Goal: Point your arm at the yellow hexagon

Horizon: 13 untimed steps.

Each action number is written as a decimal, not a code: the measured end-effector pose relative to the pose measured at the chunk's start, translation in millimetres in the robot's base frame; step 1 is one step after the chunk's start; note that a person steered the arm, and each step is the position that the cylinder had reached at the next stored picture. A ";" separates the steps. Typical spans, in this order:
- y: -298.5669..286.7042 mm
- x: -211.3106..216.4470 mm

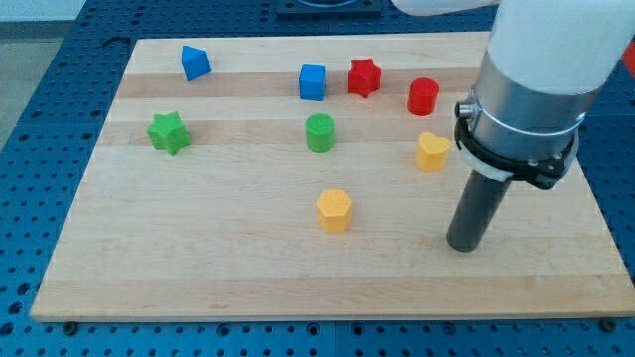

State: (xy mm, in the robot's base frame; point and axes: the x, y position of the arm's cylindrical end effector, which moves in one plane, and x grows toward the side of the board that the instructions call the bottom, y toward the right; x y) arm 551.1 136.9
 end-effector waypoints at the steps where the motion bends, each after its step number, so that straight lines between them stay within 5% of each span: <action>1: -2.6 3.3; 9: -121.9 42.8; 13: -165.8 -9.6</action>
State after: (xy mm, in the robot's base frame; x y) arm 541.4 -28.9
